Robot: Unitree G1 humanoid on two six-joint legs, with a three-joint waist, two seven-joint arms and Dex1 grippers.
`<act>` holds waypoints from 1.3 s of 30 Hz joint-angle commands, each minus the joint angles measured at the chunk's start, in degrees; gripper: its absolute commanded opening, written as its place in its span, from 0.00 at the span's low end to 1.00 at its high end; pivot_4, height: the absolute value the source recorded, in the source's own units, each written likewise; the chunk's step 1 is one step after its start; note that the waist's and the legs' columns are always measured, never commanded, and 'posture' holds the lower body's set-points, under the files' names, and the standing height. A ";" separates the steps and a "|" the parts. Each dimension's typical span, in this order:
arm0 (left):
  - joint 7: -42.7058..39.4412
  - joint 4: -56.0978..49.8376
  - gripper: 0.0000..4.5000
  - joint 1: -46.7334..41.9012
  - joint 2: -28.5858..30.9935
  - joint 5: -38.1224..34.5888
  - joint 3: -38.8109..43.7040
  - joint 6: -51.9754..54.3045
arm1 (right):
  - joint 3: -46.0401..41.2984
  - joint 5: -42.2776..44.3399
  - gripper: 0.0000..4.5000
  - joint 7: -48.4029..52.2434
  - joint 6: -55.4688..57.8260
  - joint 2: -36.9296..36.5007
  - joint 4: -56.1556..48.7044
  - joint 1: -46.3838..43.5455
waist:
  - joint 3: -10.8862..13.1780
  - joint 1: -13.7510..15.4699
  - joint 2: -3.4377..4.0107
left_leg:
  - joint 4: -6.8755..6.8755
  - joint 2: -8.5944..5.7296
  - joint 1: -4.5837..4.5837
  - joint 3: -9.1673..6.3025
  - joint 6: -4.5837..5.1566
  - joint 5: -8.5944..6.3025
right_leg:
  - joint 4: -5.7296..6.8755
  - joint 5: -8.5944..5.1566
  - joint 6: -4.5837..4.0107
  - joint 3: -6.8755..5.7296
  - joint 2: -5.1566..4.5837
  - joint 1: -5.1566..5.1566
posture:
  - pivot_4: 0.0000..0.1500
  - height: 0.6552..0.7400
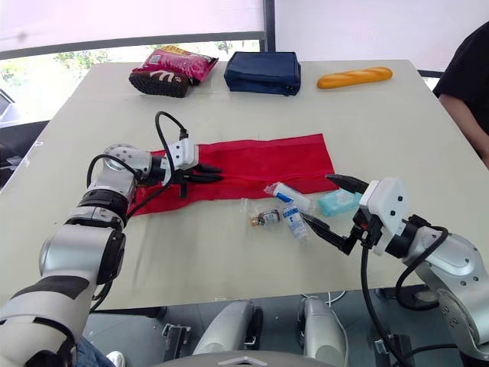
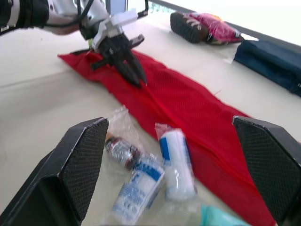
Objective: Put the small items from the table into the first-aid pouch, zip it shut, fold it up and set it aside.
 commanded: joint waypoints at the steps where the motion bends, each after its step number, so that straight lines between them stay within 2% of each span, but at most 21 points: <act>1: -0.22 -2.48 0.02 -0.45 -0.10 -2.32 1.73 0.71 | -4.14 1.50 1.00 0.70 0.26 -1.49 -1.13 1.02 | 0.00 -0.03 0.00 | 0.00 0.00 0.00 0.00 0.00 0.00 | 0.00 0.00 0.00 0.00 0.00 0.00 | 1.00 1.00; 10: 0.10 -3.59 0.02 0.43 -0.15 -3.53 1.86 1.25 | -4.44 1.86 1.00 1.67 1.55 -3.26 -0.48 0.86 | 0.00 -0.05 0.00 | 0.00 0.01 0.00 0.01 0.02 -0.01 | 0.01 0.00 0.00 0.02 0.00 0.00 | 1.00 1.00; 18: 0.96 -6.05 0.02 2.08 -1.06 -4.35 2.19 2.30 | 7.17 -9.52 1.00 1.92 2.34 -6.95 7.87 -7.72 | 0.00 -0.02 0.00 | 0.02 0.00 0.01 0.02 0.00 0.00 | 0.02 0.00 0.00 0.03 -0.01 0.00 | 1.00 1.00; 25: 1.18 -8.50 0.02 3.19 -1.91 -4.99 2.32 3.85 | 18.96 -14.63 1.00 1.02 8.21 -2.89 16.72 -19.64 | -0.01 -0.06 -0.01 | 0.05 -0.02 -0.01 0.03 -0.06 0.03 | 0.02 0.01 0.00 0.05 -0.04 -0.02 | 1.00 1.00; 31: 1.19 -10.32 0.02 3.89 -2.52 -5.19 2.29 4.96 | 23.99 -18.73 1.00 -0.40 10.99 1.24 22.82 -24.75 | -0.01 -0.10 -0.01 | 0.05 -0.08 -0.03 0.02 -0.11 0.06 | 0.03 0.01 0.00 0.06 -0.08 -0.03 | 1.00 1.00; 37: 1.32 -11.27 0.02 4.01 -3.01 -5.42 2.21 5.69 | 25.31 -21.42 1.00 -1.72 12.00 4.35 24.80 -26.79 | -0.01 -0.10 -0.01 | 0.05 -0.10 -0.04 0.01 -0.12 0.07 | 0.04 0.02 0.01 0.06 -0.10 -0.03 | 1.00 1.00; 39: 1.41 -11.27 0.00 3.90 -3.24 -5.38 2.15 5.81 | 25.63 -22.14 0.89 -2.25 12.72 5.41 24.69 -27.13 | -0.01 -0.13 -0.01 | 0.05 -0.10 -0.04 0.01 -0.13 0.07 | 0.05 0.02 0.01 0.06 -0.09 -0.04 | 1.00 1.00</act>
